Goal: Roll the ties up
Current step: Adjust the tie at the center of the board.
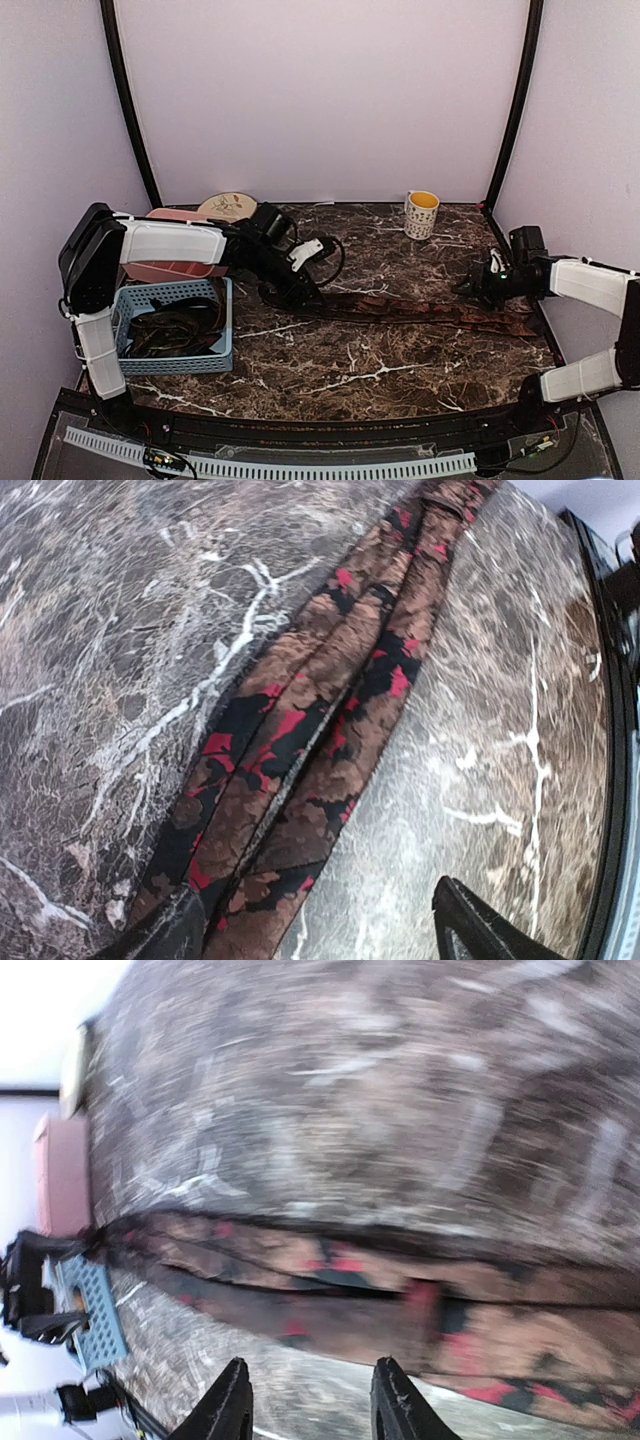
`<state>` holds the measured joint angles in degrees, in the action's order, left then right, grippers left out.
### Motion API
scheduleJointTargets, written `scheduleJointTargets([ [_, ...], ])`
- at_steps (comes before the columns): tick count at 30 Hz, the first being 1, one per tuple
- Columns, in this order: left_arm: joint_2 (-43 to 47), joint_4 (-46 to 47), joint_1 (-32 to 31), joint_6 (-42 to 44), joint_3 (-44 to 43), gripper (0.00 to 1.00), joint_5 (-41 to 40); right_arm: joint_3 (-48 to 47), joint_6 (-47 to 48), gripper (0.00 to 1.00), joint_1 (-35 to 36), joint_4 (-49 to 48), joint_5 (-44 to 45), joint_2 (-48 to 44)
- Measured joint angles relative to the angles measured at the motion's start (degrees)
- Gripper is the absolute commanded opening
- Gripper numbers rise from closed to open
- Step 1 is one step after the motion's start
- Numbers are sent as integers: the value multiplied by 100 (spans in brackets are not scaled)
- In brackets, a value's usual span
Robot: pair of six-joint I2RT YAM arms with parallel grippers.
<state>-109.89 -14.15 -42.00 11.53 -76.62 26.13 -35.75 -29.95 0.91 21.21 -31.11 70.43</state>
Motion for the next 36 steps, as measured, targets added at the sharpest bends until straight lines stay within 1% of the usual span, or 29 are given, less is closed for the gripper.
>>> scheduleJointTargets([
  [4,173,-146,0,595,199,76,103,-181,11,39,599,-208,-98,103],
  [9,212,-116,-2,1370,616,72,271,-514,11,34,1255,-363,-87,671],
  [12,212,-120,-2,1808,798,68,280,-883,11,29,1622,-461,-59,1097],
  [16,210,-72,-2,2223,811,64,227,-1432,11,24,2046,-647,0,1687],
  [22,-55,-70,-2,2590,721,57,127,-2173,-26,18,2618,-968,17,2763],
  [28,-343,-26,0,2758,699,45,11,-2800,-20,15,3029,-1110,37,3661],
  [30,-343,20,0,2778,699,36,-33,-2999,0,14,3134,-1137,48,3893],
  [33,-348,81,0,2806,699,19,-111,-3261,70,12,3257,-1172,72,4199],
  [34,-348,87,-2,2789,699,17,-131,-3342,98,12,3300,-1178,90,4304],
  [35,-348,94,-2,2798,699,17,-151,-3388,125,12,3335,-1178,109,4380],
  [36,-348,94,-2,2782,699,19,-160,-3401,153,11,3368,-1178,131,4441],
])
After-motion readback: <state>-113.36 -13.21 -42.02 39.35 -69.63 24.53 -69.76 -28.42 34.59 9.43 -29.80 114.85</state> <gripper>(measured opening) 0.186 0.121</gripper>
